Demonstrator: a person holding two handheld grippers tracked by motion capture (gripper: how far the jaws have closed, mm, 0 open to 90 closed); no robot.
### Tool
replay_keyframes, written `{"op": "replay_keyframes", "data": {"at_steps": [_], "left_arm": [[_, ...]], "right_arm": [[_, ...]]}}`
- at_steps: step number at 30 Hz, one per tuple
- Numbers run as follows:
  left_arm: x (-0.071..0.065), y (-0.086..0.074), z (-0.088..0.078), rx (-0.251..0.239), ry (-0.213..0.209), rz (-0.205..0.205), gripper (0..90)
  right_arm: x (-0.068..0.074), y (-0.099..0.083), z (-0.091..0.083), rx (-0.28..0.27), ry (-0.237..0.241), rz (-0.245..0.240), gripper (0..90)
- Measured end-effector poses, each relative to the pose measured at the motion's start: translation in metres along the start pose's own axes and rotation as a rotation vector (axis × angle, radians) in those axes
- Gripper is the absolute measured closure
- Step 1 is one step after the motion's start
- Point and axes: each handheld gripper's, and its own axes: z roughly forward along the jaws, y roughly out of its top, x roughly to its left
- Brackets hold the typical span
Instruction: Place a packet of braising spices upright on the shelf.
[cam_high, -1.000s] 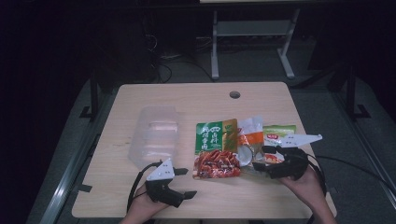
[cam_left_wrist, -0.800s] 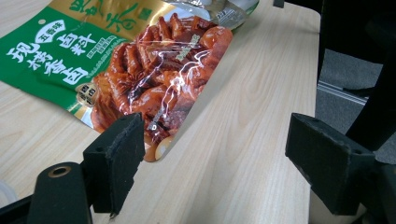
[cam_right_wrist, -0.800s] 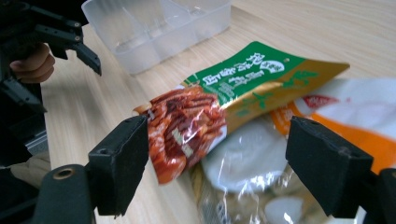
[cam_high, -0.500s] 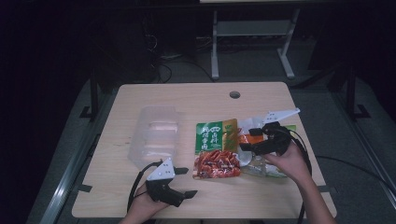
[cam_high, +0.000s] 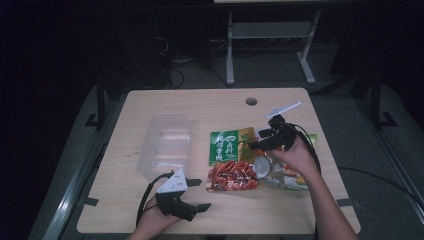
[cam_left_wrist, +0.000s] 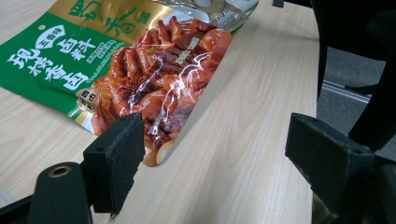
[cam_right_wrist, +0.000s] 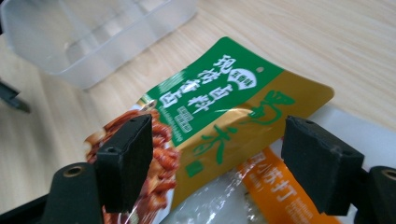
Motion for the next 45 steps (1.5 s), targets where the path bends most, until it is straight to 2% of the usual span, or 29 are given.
{"op": "replay_keyframes", "data": {"at_steps": [1,10,14,26,27,33,37,42,45], "left_arm": [[0.000,0.000,0.000,0.000,0.000,0.000,19.7],[-0.001,0.000,0.002,-0.001,-0.007,-0.002,19.7],[-0.001,0.000,0.002,-0.006,-0.006,-0.004,19.7],[-0.002,0.001,0.003,0.004,-0.009,0.006,19.8],[-0.002,0.001,0.004,0.003,-0.010,0.005,19.8],[-0.001,0.001,0.005,0.001,-0.005,-0.003,19.8],[-0.001,0.001,0.005,0.001,-0.002,-0.003,19.8],[-0.001,0.001,0.004,0.001,0.002,0.001,19.8],[-0.001,0.001,0.005,0.001,0.002,0.001,19.8]], "right_arm": [[-0.001,0.002,0.001,0.007,0.004,0.025,25.1],[-0.019,0.009,0.020,0.071,-0.017,0.072,30.1],[-0.026,0.008,0.031,0.111,-0.035,0.112,32.8],[-0.038,0.006,0.048,0.155,-0.059,0.189,40.7],[-0.039,0.006,0.050,0.162,-0.049,0.201,44.7],[-0.037,0.006,0.060,0.209,-0.045,0.190,55.8],[-0.035,0.006,0.063,0.202,-0.030,0.194,70.9],[-0.032,0.007,0.062,0.192,-0.015,0.167,87.7],[-0.030,0.008,0.060,0.178,-0.003,0.156,89.6]]}}
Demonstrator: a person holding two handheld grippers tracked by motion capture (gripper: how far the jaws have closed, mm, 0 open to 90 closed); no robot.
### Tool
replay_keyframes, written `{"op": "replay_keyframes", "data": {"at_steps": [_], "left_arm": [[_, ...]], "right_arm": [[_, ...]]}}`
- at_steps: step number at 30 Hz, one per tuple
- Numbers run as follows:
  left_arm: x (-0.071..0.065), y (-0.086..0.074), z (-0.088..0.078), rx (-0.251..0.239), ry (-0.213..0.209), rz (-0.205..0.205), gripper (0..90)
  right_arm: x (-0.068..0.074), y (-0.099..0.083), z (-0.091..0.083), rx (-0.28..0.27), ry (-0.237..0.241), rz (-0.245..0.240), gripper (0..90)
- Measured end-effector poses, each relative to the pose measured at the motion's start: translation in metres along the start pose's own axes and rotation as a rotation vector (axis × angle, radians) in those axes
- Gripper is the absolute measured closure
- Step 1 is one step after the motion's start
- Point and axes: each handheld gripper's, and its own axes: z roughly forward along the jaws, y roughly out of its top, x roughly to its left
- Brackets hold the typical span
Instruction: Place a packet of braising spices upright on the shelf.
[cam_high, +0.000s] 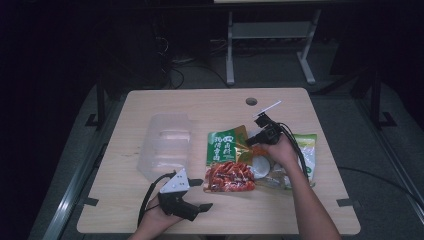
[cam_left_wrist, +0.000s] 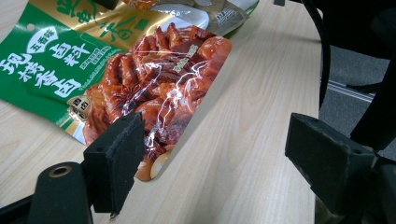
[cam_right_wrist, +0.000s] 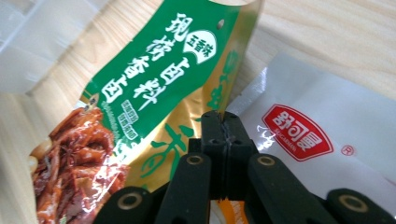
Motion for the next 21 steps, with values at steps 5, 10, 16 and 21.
{"op": "replay_keyframes", "data": {"at_steps": [5,10,16,21], "left_arm": [[-0.001,-0.001,0.002,0.005,-0.001,-0.003,20.0],[-0.005,0.002,0.004,0.006,0.009,-0.007,20.7],[-0.005,0.013,0.006,-0.012,0.019,-0.014,21.6],[0.000,0.023,0.012,-0.008,0.044,-0.035,23.5]], "right_arm": [[0.006,-0.001,-0.010,-0.041,0.011,-0.026,89.8],[0.017,-0.004,-0.027,-0.110,0.028,-0.065,90.0],[0.038,-0.012,-0.051,-0.204,0.036,-0.137,90.0],[0.049,-0.027,-0.067,-0.271,0.038,-0.193,90.0]]}}
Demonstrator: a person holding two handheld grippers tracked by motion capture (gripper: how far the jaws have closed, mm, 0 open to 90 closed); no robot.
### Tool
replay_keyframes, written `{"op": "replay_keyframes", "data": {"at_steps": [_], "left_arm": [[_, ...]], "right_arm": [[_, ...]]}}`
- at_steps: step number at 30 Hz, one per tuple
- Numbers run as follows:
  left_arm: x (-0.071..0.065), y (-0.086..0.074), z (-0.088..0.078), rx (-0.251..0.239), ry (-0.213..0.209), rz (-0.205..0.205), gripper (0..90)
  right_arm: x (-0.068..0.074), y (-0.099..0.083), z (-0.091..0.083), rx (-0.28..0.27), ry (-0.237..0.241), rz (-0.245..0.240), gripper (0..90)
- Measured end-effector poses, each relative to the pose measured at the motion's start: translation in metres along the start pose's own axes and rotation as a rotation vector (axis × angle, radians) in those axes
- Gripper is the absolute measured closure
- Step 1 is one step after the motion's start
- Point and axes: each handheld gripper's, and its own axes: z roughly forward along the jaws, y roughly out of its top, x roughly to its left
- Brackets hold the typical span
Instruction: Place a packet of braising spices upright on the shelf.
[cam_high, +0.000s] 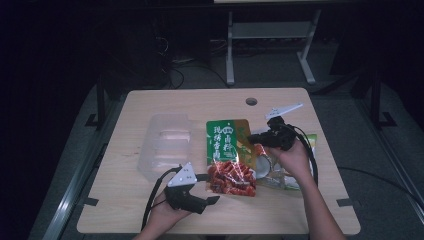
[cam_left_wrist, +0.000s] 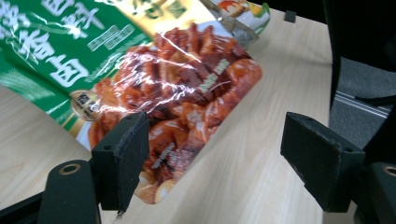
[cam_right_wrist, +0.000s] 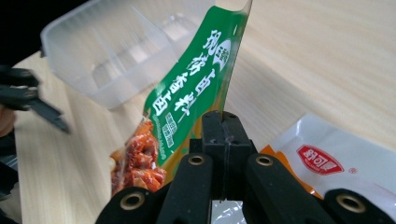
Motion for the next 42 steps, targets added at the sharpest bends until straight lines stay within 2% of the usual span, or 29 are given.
{"op": "replay_keyframes", "data": {"at_steps": [2,3,5,6,10,14,15,17,19,21,25,27,29,32,35,38,42], "left_arm": [[0.003,0.003,0.004,-0.006,0.011,-0.022,23.5],[0.006,0.005,0.008,-0.019,0.009,-0.050,23.5],[0.008,0.007,0.010,-0.021,0.013,-0.061,23.4],[0.011,0.009,0.016,-0.027,0.036,-0.085,22.1],[0.018,0.014,0.026,-0.029,0.091,-0.131,19.5],[0.026,0.018,0.035,-0.028,0.127,-0.170,18.4],[0.029,0.020,0.039,-0.038,0.127,-0.195,18.7],[0.033,0.022,0.045,-0.027,0.135,-0.217,19.8],[0.036,0.023,0.050,-0.009,0.119,-0.253,20.8],[0.040,0.022,0.055,-0.004,0.117,-0.266,21.2],[0.051,0.022,0.064,0.012,0.068,-0.334,22.6],[0.056,0.021,0.067,0.009,0.038,-0.364,26.6],[0.061,0.021,0.070,0.014,-0.017,-0.378,37.8],[0.060,0.023,0.069,-0.009,-0.023,-0.373,54.2],[0.057,0.025,0.066,-0.021,-0.028,-0.345,70.2],[0.055,0.025,0.065,-0.027,-0.034,-0.344,79.1],[0.052,0.026,0.062,-0.029,-0.025,-0.316,84.5]], "right_arm": [[0.006,-0.004,-0.009,-0.044,0.007,-0.009,90.0],[0.007,-0.006,-0.012,-0.061,0.006,-0.018,90.0],[0.009,-0.009,-0.016,-0.078,0.009,-0.031,90.0],[0.013,-0.012,-0.023,-0.101,0.000,-0.052,90.0],[0.017,-0.020,-0.032,-0.140,-0.006,-0.070,90.0],[0.015,-0.026,-0.038,-0.132,-0.009,-0.085,90.0],[0.015,-0.027,-0.038,-0.137,-0.006,-0.083,90.0],[0.014,-0.031,-0.040,-0.146,-0.001,-0.088,90.0],[0.013,-0.034,-0.041,-0.150,0.002,-0.086,90.0],[0.013,-0.035,-0.042,-0.156,0.005,-0.089,90.0],[0.014,-0.035,-0.044,-0.170,0.010,-0.102,90.0],[0.014,-0.035,-0.044,-0.174,0.014,-0.105,90.0],[0.015,-0.035,-0.044,-0.176,0.017,-0.105,90.0],[0.014,-0.036,-0.043,-0.175,0.017,-0.102,90.0],[0.012,-0.038,-0.043,-0.174,0.021,-0.096,90.0],[0.009,-0.040,-0.043,-0.171,0.022,-0.085,90.0],[0.008,-0.041,-0.044,-0.169,0.026,-0.082,89.9]]}}
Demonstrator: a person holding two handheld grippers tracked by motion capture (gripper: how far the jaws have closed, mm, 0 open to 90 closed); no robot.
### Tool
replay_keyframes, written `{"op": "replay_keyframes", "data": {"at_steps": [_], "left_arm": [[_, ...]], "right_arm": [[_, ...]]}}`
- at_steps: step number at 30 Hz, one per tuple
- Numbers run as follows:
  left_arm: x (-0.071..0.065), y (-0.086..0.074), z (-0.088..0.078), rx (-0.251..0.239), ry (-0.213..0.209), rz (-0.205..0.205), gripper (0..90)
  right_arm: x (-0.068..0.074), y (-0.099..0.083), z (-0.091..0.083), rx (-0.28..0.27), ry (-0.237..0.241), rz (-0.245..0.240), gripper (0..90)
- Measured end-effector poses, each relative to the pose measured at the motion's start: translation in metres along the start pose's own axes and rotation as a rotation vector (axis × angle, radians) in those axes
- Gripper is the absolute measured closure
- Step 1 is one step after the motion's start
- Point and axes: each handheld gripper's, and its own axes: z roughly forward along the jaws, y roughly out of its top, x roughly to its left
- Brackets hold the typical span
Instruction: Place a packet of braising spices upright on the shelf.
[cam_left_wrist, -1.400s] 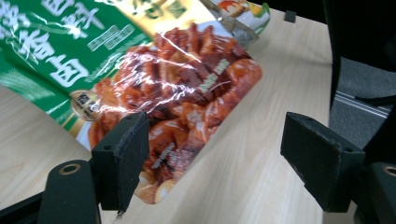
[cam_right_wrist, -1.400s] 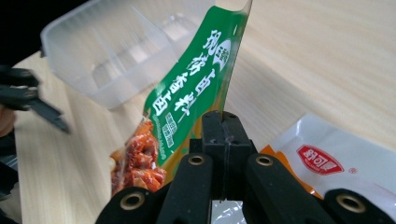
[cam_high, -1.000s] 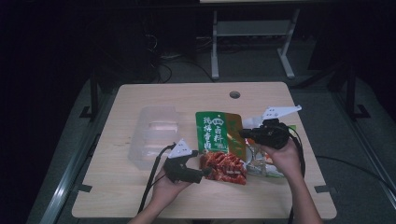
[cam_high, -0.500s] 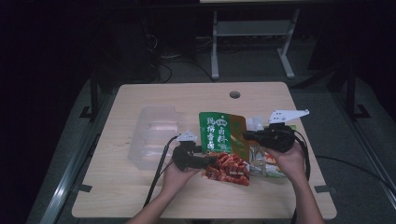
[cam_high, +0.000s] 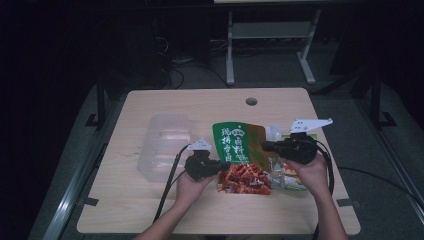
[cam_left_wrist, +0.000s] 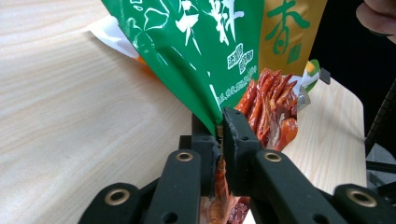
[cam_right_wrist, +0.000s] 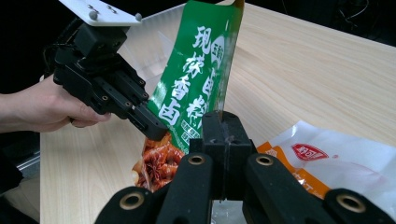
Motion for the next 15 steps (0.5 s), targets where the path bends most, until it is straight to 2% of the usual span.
{"op": "replay_keyframes", "data": {"at_steps": [2,3,4,7,8,15], "left_arm": [[-0.002,0.000,-0.002,-0.007,0.013,0.009,85.7],[-0.001,0.001,-0.003,-0.008,0.021,0.029,86.0],[-0.002,0.000,-0.004,-0.015,0.022,0.022,86.2],[-0.005,0.000,-0.005,-0.024,0.033,0.040,86.6],[-0.005,0.000,-0.005,-0.023,0.036,0.053,86.6],[-0.010,0.000,-0.008,-0.030,0.040,0.091,86.7]], "right_arm": [[-0.001,-0.001,0.000,0.000,0.006,0.006,89.6],[-0.001,-0.001,-0.001,-0.001,0.012,0.010,89.4],[-0.002,-0.003,-0.001,-0.007,0.020,0.014,88.7],[-0.005,-0.005,0.003,0.001,0.062,0.033,77.5],[-0.006,-0.006,0.006,0.006,0.081,0.041,77.0],[-0.004,-0.008,0.023,0.061,0.097,0.052,68.7]]}}
